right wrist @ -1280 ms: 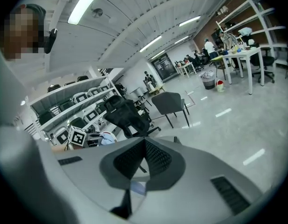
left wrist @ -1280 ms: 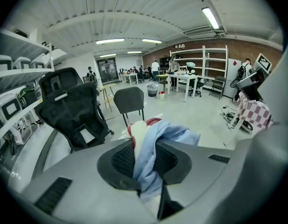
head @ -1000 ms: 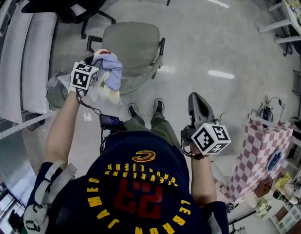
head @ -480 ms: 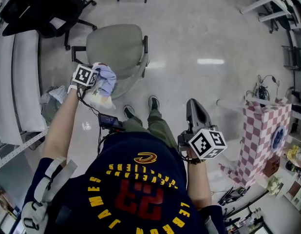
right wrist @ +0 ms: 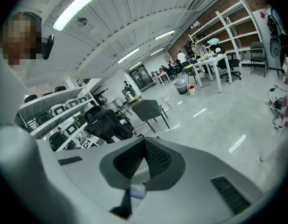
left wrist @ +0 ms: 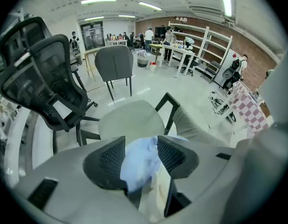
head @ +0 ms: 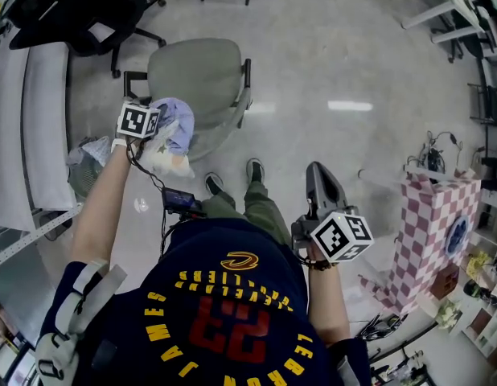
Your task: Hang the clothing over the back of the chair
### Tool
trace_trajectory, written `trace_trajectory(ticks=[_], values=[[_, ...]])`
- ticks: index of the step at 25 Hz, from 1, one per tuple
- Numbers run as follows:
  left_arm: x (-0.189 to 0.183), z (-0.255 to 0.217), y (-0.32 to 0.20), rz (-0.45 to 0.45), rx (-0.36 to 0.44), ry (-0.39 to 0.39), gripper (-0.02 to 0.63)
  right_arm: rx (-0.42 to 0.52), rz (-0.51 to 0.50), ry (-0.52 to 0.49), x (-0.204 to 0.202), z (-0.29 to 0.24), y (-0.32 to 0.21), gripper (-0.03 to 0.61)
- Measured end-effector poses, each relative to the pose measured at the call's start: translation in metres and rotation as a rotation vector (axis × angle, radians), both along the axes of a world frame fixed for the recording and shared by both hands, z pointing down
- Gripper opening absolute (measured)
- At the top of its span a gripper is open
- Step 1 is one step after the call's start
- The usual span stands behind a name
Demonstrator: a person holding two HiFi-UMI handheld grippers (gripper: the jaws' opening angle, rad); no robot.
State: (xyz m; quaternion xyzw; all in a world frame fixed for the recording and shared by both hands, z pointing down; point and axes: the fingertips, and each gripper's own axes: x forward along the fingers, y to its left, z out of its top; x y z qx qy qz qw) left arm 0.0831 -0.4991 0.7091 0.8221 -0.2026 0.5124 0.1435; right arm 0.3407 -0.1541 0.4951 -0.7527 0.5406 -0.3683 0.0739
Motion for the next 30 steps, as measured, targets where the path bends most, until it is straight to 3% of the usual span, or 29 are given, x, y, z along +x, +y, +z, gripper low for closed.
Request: trace_trajectory(ticks=[4, 10, 20, 30], values=[[-0.002, -0.023, -0.004, -0.042, 0.027, 0.064, 0.2, 0.003, -0.038, 0.005, -0.004, -0.002, -0.008, -0.009], [-0.012, -0.056, 0.004, -0.146, 0.004, 0.217, 0.199, 0.016, -0.105, 0.004, -0.016, -0.005, -0.027, -0.009], [-0.043, -0.144, 0.035, -0.324, -0.023, 0.551, 0.199, 0.04, -0.259, -0.004, -0.047, -0.007, -0.067, -0.009], [-0.068, -0.239, 0.092, -0.34, 0.112, 0.748, 0.198, 0.086, -0.444, 0.0, -0.087, -0.021, -0.111, -0.009]])
